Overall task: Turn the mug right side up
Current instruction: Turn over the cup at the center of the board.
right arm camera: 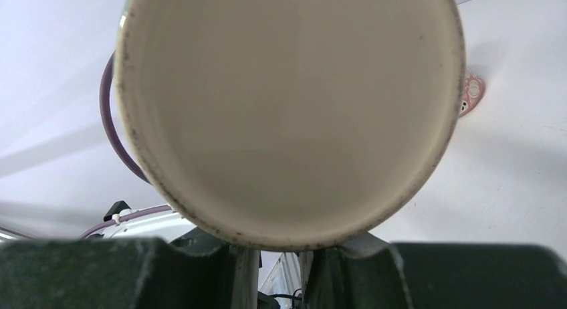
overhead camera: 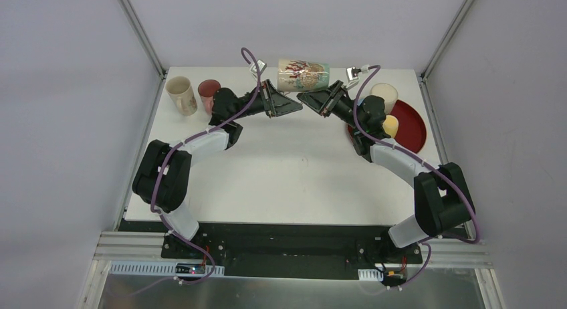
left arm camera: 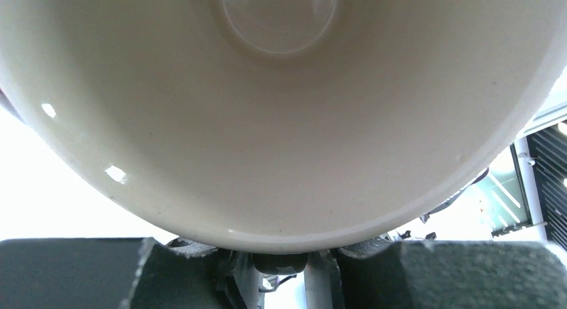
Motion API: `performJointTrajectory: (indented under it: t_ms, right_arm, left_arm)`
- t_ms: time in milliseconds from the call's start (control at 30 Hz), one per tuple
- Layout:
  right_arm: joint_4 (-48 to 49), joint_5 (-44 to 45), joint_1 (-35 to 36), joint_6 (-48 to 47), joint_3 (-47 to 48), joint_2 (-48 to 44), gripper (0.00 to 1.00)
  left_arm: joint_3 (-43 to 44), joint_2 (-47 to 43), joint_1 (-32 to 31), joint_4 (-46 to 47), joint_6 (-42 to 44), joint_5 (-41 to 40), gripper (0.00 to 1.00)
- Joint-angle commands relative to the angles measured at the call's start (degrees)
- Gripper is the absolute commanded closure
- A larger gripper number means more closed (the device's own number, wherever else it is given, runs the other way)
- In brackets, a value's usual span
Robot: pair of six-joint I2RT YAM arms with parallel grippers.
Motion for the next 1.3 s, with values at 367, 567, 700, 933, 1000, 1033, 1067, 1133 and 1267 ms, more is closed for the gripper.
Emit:
performJointTrajectory:
  t_ms: [367,567,700,933,1000,1033,1067,1133,1267]
  right_arm:
    - [1.7,-10.2,2.5,-4.1,0.7,-1.0,1.0]
    - [3.3,-10.1,1.8,-1.7,1.1,-1.1,0.94]
    - [4.6,-10.2,1.4,-0.3,1.2,-1.2,0.73]
    - [5.5,-10.6,1.3,0.8,1.6,-1.3,0.4]
    - [5.7,-10.7,1.3,0.9,1.6,-1.4,0.34]
    - [5.7,-10.7,1.2,0.9,1.6,-1.5,0.32]
    - [5.8,-10.7,1.2,0.9,1.6,-1.6,0.31]
    - [5.7,-10.9,1.0,0.9,1.6,-1.7,0.27]
    - [6.0,-12.0,0.2,0.7,1.8,-2.4,0.16]
  left_arm:
    - [2.9,-4.5,-0.4,5.2,0.3,0.7,1.0]
    - [2.7,-5.4,0.7,6.5,-0.6,0.3,1.0]
    - [2.2,-5.9,1.4,7.3,-1.3,-0.2,1.0]
    - [1.9,-6.8,2.3,8.5,-2.1,-0.5,1.0]
    - [1.9,-7.1,2.6,8.6,-2.2,-0.6,1.0]
    - [1.8,-7.2,2.7,8.6,-2.2,-0.6,1.0]
    - [1.7,-7.3,2.9,8.6,-2.2,-0.6,1.0]
    - [1.5,-7.8,3.1,8.5,-2.0,-0.7,1.0]
    - [0.7,-8.5,4.0,7.8,-1.4,-0.8,1.0]
